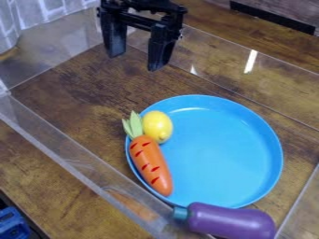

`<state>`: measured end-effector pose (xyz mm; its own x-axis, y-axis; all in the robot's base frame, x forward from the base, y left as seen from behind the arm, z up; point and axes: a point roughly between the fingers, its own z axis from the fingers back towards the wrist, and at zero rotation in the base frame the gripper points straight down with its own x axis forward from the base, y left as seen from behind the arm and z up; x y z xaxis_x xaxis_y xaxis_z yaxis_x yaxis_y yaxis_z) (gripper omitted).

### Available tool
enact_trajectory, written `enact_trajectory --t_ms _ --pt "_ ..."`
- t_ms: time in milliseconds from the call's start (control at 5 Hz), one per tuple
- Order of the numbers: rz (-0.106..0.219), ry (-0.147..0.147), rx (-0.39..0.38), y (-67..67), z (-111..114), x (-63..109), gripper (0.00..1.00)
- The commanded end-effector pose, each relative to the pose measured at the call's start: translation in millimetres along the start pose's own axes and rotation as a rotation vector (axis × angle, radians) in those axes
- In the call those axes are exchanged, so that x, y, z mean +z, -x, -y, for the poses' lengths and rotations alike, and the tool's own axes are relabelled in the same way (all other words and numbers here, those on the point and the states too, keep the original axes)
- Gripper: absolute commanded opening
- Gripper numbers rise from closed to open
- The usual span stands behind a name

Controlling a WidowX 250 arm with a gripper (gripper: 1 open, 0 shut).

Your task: Move the carrot to the right side

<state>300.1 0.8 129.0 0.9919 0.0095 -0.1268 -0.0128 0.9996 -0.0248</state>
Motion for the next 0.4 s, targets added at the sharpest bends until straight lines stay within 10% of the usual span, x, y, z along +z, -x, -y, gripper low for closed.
enact_trajectory --t_ms 0,200 --pt "0.041 -0.002 -0.026 -1.1 -0.2 13.6 1.00" --pt "0.027 0.000 -0.055 3.7 5.3 11.6 1.00"
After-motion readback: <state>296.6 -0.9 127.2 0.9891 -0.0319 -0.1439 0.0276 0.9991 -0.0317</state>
